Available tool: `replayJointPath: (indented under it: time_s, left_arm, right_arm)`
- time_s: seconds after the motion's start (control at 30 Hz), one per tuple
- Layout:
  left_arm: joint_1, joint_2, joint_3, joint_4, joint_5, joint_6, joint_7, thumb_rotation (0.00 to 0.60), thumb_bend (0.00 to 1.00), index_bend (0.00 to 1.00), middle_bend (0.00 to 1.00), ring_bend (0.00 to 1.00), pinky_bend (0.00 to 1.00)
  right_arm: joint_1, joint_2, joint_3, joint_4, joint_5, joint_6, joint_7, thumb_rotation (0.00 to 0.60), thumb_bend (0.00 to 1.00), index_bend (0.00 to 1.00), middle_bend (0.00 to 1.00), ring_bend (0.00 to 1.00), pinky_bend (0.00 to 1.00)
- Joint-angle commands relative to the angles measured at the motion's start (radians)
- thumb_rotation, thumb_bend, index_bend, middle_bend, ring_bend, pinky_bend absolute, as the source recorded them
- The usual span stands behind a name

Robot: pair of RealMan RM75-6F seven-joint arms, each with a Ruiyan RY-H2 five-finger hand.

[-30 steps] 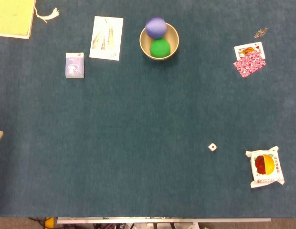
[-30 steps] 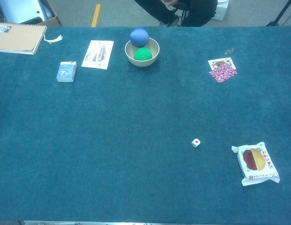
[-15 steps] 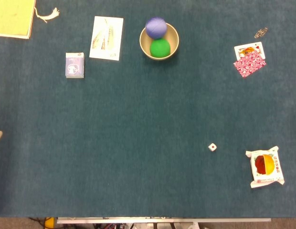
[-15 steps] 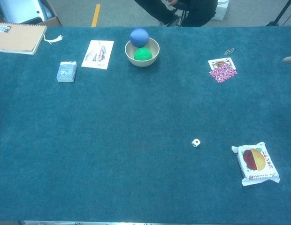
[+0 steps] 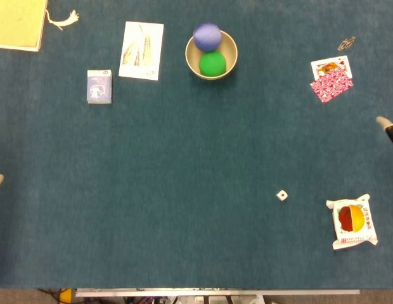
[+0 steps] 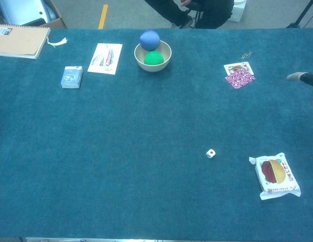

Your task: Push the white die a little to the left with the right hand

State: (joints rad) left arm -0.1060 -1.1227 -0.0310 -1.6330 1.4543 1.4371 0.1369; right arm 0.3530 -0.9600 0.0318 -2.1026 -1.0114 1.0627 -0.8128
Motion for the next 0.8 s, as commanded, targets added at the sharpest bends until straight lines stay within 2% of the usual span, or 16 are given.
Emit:
replayJointPath:
  time_s: [0.03, 0.27, 0.53, 0.8]
  left_arm:
    - [0.000, 0.000, 0.000, 0.000, -0.001, -0.001, 0.000, 0.600, 0.02, 0.40, 0.16, 0.08, 0.29]
    - [0.000, 0.000, -0.002, 0.001, -0.004, -0.002, -0.001, 0.600, 0.02, 0.40, 0.16, 0.08, 0.29]
    - [0.000, -0.001, -0.001, 0.002, -0.005, -0.002, 0.000, 0.600, 0.02, 0.40, 0.16, 0.08, 0.29]
    - [0.000, 0.001, -0.004, 0.003, -0.009, -0.002, -0.004, 0.600, 0.02, 0.40, 0.16, 0.08, 0.29]
  right_arm:
    - [0.044, 0.002, -0.003, -0.028, 0.055, -0.010, -0.043, 0.600, 0.65, 0.02, 0.86, 0.93, 1.00]
    - [0.076, -0.019, -0.029, -0.013, 0.085, -0.022, -0.027, 0.600, 0.65, 0.02, 0.86, 0.93, 1.00]
    - [0.103, -0.029, -0.064, 0.003, 0.055, -0.082, 0.046, 0.600, 0.65, 0.02, 0.86, 0.93, 1.00]
    - [0.170, -0.022, -0.104, -0.027, 0.141, -0.165, 0.055, 0.600, 0.65, 0.02, 0.88, 0.95, 1.00]
